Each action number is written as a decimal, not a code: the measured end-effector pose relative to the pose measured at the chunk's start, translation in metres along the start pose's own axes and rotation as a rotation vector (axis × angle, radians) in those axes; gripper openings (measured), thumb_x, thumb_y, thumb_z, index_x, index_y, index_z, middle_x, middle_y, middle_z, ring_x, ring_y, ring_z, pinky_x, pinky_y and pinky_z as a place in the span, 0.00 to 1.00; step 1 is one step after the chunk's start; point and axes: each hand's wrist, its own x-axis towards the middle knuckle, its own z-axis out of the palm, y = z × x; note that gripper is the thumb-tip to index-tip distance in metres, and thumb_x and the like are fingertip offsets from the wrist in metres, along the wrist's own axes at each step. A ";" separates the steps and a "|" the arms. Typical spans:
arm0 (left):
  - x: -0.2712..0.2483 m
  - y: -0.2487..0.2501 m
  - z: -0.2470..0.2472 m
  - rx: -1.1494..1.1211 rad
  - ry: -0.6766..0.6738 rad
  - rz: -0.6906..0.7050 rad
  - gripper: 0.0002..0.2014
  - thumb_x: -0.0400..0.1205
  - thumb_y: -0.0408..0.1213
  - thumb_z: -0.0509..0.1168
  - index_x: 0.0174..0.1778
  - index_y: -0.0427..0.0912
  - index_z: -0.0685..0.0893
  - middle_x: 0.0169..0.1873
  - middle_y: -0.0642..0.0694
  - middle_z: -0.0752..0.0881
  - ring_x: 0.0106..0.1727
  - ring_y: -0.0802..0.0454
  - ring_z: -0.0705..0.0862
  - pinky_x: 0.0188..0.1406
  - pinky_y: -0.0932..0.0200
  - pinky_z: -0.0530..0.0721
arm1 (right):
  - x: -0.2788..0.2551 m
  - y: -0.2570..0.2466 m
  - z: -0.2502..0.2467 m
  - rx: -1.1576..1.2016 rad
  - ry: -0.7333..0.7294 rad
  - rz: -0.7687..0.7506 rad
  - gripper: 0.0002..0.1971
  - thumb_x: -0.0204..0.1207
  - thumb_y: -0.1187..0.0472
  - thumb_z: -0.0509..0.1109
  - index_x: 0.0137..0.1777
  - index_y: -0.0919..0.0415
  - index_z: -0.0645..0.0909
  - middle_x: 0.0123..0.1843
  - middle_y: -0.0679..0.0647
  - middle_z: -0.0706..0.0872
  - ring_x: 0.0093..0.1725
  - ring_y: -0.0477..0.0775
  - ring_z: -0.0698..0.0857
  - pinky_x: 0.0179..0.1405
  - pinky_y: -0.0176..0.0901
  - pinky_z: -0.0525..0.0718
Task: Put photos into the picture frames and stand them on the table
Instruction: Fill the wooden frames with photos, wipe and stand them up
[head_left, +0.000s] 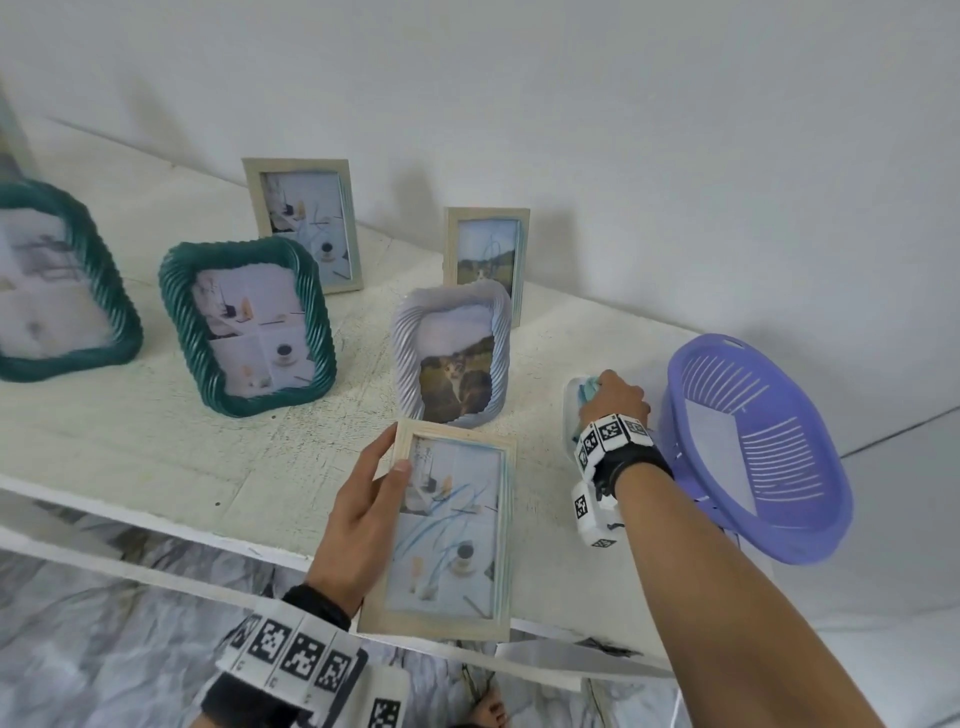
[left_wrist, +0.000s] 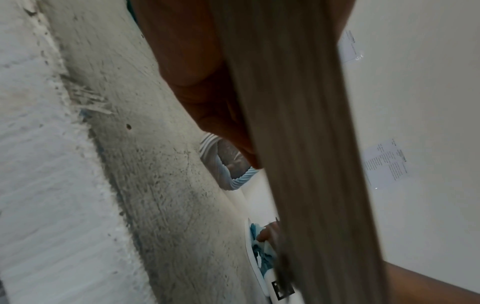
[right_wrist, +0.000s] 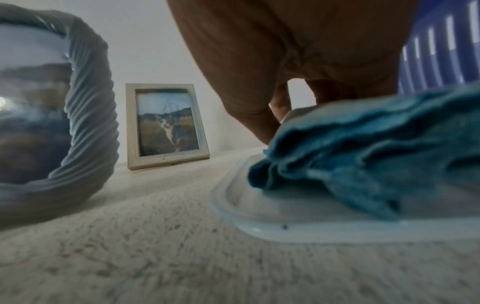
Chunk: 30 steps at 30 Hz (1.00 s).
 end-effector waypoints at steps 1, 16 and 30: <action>0.000 0.000 0.001 -0.007 -0.002 -0.003 0.19 0.87 0.43 0.58 0.74 0.60 0.74 0.66 0.50 0.86 0.69 0.54 0.83 0.74 0.42 0.77 | -0.003 -0.001 -0.002 0.023 0.026 -0.013 0.16 0.82 0.51 0.65 0.62 0.62 0.75 0.62 0.68 0.79 0.61 0.69 0.78 0.56 0.52 0.77; -0.001 0.001 0.013 0.057 -0.073 0.137 0.24 0.89 0.43 0.55 0.81 0.65 0.63 0.47 0.58 0.77 0.47 0.65 0.79 0.57 0.68 0.77 | -0.217 -0.004 -0.033 0.380 0.119 -0.682 0.17 0.81 0.57 0.67 0.70 0.52 0.78 0.42 0.48 0.74 0.35 0.45 0.76 0.34 0.27 0.73; -0.008 0.012 0.013 0.115 -0.077 0.285 0.24 0.89 0.35 0.55 0.81 0.55 0.62 0.17 0.55 0.65 0.20 0.62 0.62 0.21 0.72 0.62 | -0.239 -0.009 -0.031 0.028 0.118 -0.792 0.20 0.70 0.67 0.77 0.62 0.61 0.81 0.45 0.53 0.75 0.39 0.47 0.71 0.35 0.32 0.68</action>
